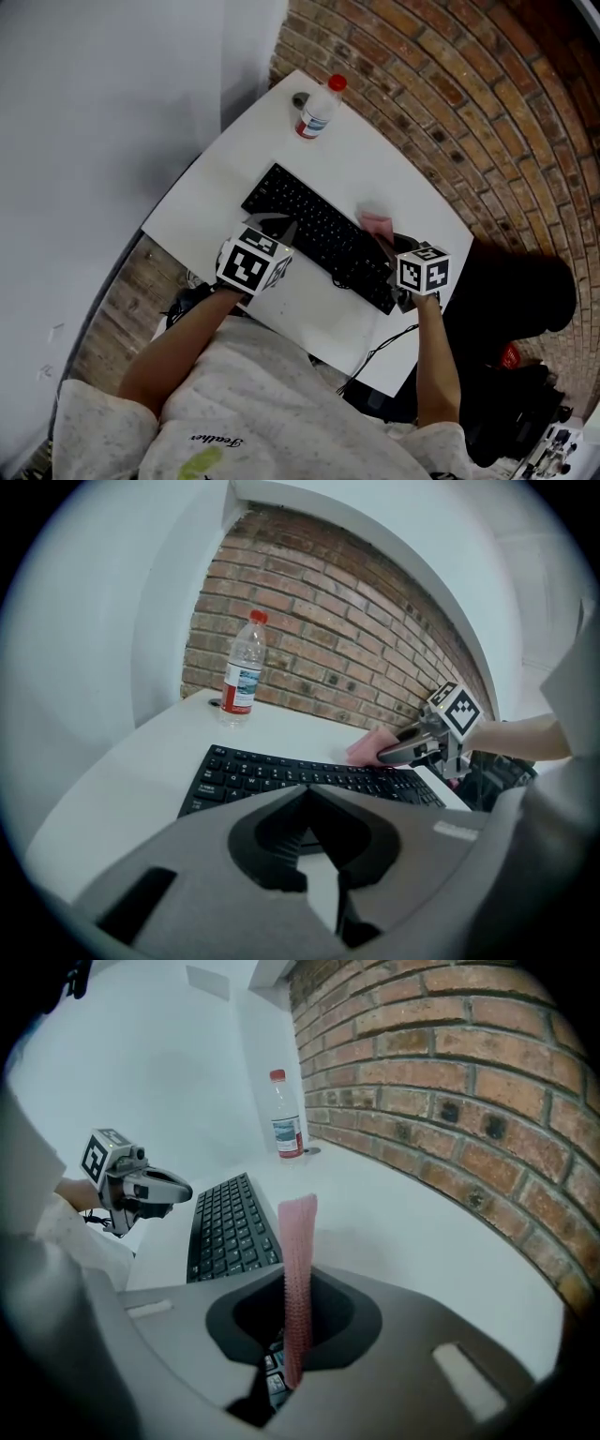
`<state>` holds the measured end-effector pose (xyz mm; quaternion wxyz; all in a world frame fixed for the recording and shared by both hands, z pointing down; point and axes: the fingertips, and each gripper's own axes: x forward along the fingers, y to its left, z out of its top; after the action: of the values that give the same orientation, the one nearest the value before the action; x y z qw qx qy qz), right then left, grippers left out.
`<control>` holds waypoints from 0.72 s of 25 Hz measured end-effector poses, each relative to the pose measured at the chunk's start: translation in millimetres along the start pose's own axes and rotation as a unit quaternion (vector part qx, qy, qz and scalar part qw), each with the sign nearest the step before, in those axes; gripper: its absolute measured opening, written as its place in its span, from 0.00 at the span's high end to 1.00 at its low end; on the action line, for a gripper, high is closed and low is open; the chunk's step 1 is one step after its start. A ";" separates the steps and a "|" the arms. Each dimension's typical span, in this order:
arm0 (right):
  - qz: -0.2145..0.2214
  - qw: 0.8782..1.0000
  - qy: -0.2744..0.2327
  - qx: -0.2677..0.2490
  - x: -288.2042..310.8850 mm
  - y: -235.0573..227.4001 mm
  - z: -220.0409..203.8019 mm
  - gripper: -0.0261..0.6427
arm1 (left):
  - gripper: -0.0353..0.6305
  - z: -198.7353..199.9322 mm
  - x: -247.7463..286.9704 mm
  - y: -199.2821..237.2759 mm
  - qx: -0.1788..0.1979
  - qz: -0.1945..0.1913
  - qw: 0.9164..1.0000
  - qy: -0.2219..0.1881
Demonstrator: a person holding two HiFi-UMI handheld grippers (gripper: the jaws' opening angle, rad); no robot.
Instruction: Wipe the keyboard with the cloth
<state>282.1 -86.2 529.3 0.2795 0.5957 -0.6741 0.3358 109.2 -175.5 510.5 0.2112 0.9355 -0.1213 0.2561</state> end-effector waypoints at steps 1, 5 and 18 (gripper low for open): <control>0.002 1.000 0.001 -0.003 2.3 1.9 2.1 0.92 | 0.95 0.0 -1.7 3.1 -0.001 0.002 1.000 -0.001; 0.009 1.000 0.005 -0.010 11.5 9.0 12.0 0.93 | 0.95 -0.4 -8.4 14.3 -0.007 0.008 1.000 -0.004; 0.034 0.999 0.017 -0.032 44.0 36.8 43.3 0.92 | 0.95 -0.1 -25.0 50.9 -0.025 0.021 0.999 -0.012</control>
<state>240.7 -144.9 532.3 0.2981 0.5571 -0.6999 0.3329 71.1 -217.3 514.3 0.2274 0.9302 -0.1495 0.2464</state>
